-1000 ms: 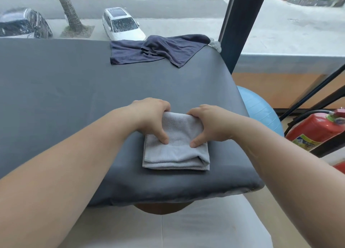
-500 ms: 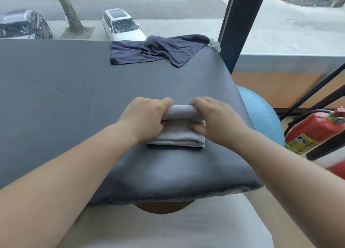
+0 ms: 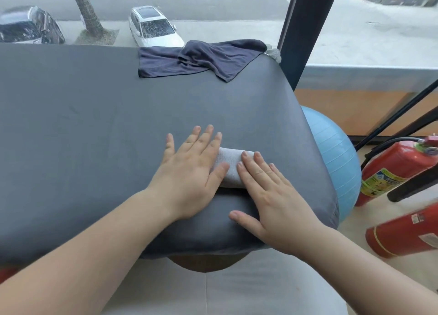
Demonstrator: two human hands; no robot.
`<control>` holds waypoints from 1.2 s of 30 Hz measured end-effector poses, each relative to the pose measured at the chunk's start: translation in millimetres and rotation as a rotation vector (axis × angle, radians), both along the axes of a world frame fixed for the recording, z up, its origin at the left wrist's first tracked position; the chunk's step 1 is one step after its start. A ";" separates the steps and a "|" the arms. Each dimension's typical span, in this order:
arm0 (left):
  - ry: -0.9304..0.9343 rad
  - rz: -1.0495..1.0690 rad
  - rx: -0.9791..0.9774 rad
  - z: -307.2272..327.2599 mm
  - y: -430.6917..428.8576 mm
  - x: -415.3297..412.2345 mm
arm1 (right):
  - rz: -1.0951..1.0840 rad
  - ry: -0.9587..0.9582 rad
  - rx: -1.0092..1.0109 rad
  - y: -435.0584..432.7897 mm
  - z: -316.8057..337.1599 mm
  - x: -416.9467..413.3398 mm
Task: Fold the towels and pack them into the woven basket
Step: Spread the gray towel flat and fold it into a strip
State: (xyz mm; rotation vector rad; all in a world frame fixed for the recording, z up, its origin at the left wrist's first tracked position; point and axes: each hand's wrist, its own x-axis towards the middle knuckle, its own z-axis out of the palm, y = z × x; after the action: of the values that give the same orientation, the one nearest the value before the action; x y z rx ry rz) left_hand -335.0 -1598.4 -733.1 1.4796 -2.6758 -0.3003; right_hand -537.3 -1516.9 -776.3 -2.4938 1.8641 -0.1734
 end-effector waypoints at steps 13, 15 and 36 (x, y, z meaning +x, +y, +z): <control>-0.117 0.206 -0.003 -25.2 -12.0 -35.3 | -0.192 -0.013 0.009 -57.6 48.7 17.4; -0.092 0.231 -0.005 -27.7 -11.2 -36.5 | -0.255 0.036 0.027 -75.3 41.7 26.4; -0.079 -0.010 0.198 -22.5 -28.5 -4.7 | -0.074 -0.046 0.169 -73.7 9.5 4.6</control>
State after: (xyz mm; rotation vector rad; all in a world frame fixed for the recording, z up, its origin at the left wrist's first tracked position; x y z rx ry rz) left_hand -339.7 -1626.9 -755.6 1.5611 -2.7855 -0.5334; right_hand -532.7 -1590.6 -766.8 -2.2940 1.8693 -0.0704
